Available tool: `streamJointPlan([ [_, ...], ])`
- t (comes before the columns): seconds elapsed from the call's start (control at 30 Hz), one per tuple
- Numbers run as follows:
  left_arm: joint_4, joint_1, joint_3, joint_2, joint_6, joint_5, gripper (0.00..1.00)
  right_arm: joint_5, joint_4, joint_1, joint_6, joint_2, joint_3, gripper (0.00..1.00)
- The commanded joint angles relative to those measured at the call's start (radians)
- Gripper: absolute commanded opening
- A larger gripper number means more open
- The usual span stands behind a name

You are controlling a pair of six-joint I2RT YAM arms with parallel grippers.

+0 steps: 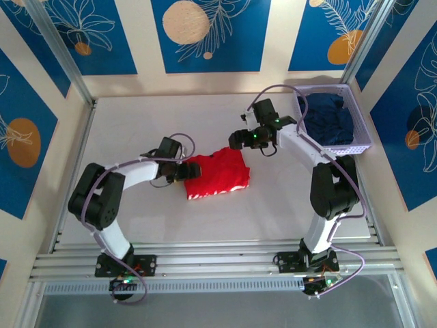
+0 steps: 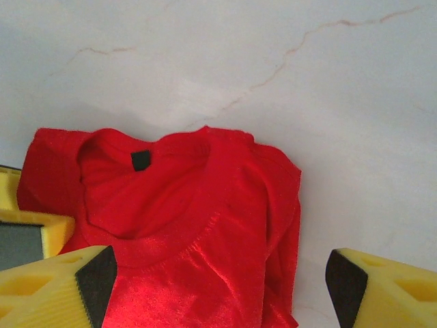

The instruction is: Fold the inside-out t-shirt

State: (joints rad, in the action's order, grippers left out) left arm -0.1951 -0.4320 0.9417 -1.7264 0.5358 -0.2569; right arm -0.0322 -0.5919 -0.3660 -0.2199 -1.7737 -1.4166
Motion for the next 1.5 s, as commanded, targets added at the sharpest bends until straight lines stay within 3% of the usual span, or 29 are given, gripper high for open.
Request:
streamJointPlan([
  [0.0,0.058,-0.032,0.022,-0.068,0.028,-0.076,0.75,-0.006,0.01,0.002,-0.016,0.041,0.031,0.82],
  [0.07,0.069,-0.04,0.037,-0.097,0.037,-0.081,0.67,-0.009,0.011,0.002,-0.016,0.045,0.036,0.82],
  [0.23,0.073,-0.037,0.083,-0.133,0.017,-0.059,0.32,-0.013,0.011,0.003,-0.018,0.049,0.041,0.82],
  [0.33,0.019,0.005,0.131,-0.136,-0.049,-0.05,0.09,-0.004,0.0,0.003,-0.017,0.058,0.037,0.82],
  [0.4,-0.068,0.065,0.172,-0.125,-0.131,-0.038,0.0,0.003,-0.006,0.003,-0.016,0.072,0.037,0.82],
  [0.53,-0.317,0.174,0.299,-0.119,-0.345,0.039,0.0,-0.028,0.007,0.004,-0.035,0.112,0.069,0.82],
  [0.77,-0.556,0.334,0.533,-0.171,-0.548,0.429,0.0,-0.083,0.003,0.007,-0.044,0.118,0.074,0.82],
  [0.97,-0.697,0.443,0.852,-0.377,-0.701,0.787,0.0,-0.155,0.036,-0.001,-0.076,0.111,0.1,0.81],
  [1.23,-0.794,0.573,1.283,-0.698,-0.815,0.923,0.0,-0.167,0.038,0.001,-0.088,0.09,0.099,0.81],
  [1.27,-0.807,0.578,1.335,-0.731,-0.816,0.933,0.09,-0.164,0.035,0.001,-0.088,0.087,0.098,0.81],
  [1.33,-0.819,0.584,1.416,-0.772,-0.802,0.972,0.42,-0.147,0.032,-0.001,-0.092,0.086,0.102,0.81],
  [1.47,-0.843,0.584,1.475,-0.74,-0.713,0.98,0.67,-0.057,0.041,-0.004,-0.097,0.122,0.137,0.81],
])
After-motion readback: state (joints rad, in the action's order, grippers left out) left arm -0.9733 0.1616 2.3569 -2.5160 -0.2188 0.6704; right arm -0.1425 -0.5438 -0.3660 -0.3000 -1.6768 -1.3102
